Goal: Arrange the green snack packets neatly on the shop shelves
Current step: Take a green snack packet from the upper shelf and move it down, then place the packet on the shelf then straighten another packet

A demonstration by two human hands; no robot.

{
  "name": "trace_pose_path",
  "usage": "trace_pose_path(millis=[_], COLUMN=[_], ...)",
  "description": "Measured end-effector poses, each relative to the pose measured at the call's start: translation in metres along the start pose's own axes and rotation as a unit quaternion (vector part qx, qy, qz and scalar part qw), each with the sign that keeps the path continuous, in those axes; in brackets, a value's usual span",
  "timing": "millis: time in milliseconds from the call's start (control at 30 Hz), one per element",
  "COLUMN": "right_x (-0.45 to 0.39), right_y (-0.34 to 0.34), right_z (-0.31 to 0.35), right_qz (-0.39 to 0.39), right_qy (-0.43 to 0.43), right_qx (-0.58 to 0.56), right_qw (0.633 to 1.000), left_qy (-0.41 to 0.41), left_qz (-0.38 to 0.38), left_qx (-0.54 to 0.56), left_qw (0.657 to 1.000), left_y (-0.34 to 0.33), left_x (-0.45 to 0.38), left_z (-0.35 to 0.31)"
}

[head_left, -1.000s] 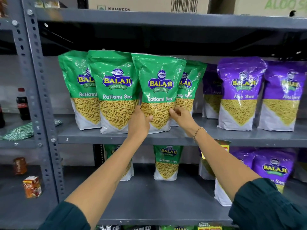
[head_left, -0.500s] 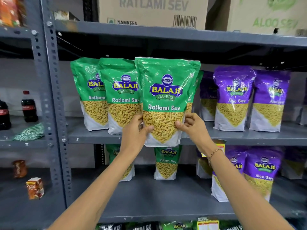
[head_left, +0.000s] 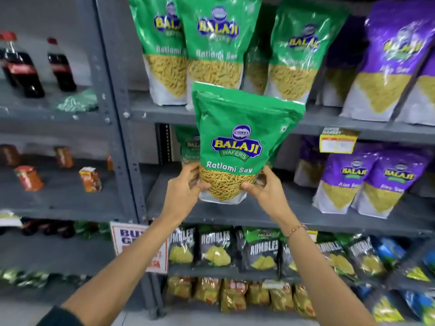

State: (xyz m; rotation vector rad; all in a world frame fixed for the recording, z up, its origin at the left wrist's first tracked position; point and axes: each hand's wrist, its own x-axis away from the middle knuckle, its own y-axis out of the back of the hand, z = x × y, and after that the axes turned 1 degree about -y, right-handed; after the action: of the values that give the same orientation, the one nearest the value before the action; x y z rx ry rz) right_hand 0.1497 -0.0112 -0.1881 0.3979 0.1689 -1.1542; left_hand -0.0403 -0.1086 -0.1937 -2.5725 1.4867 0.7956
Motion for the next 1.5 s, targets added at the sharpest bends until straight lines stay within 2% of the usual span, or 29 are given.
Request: trace_pose_path(millis=[133, 267, 433, 700, 900, 1000, 1100, 1133, 1200, 1267, 1300, 1400, 1500], right_x=[-0.003, -0.029, -0.073, -0.135, -0.146, -0.142, -0.134, -0.131, -0.124, -0.116, -0.113, -0.111, -0.135], right_y=[-0.020, -0.030, -0.038, -0.046, -0.056, -0.057, -0.056, -0.054, -0.045, -0.034, -0.026, 0.000, 0.019], right_z=[-0.056, -0.102, -0.139, -0.169, -0.175, -0.175, -0.165, -0.156, -0.122, -0.069, -0.037, 0.052, 0.096], right_qz=[0.009, 0.023, 0.032, 0.038, 0.050, 0.074, 0.107, 0.133, 0.227, 0.306, 0.320, 0.259, 0.141], right_qy=[-0.061, -0.104, -0.146, -0.146, -0.150, -0.170, -0.199, -0.201, -0.185, -0.135, -0.108, -0.004, 0.078], right_qx=[0.004, 0.021, 0.016, 0.017, 0.023, 0.044, 0.163, 0.227, 0.289, 0.209, 0.151, 0.007, -0.089], right_qw=[0.998, 0.994, 0.989, 0.988, 0.987, 0.982, 0.960, 0.944, 0.911, 0.919, 0.929, 0.966, 0.983], left_qy=[0.044, 0.095, 0.132, 0.144, 0.160, 0.197, 0.227, 0.209, 0.135, 0.051, 0.008, -0.088, -0.119], left_qz=[0.067, 0.100, 0.101, 0.091, 0.080, 0.096, 0.106, 0.102, 0.093, 0.085, 0.066, -0.031, -0.113], left_qx=[-0.073, -0.121, -0.141, -0.142, -0.155, -0.166, -0.302, -0.336, -0.325, -0.269, -0.239, -0.152, -0.112], left_qw=[0.994, 0.983, 0.976, 0.975, 0.972, 0.962, 0.920, 0.913, 0.931, 0.958, 0.969, 0.984, 0.980], left_y=[-0.003, -0.016, -0.035, -0.047, -0.042, -0.044, -0.043, -0.041, -0.033, -0.023, -0.017, 0.001, 0.015], left_x=[-0.009, -0.029, -0.061, -0.114, -0.121, -0.118, -0.110, -0.106, -0.100, -0.100, -0.102, -0.118, -0.144], left_z=[0.051, 0.102, 0.145, 0.190, 0.200, 0.185, 0.153, 0.137, 0.094, 0.046, 0.020, -0.037, -0.064])
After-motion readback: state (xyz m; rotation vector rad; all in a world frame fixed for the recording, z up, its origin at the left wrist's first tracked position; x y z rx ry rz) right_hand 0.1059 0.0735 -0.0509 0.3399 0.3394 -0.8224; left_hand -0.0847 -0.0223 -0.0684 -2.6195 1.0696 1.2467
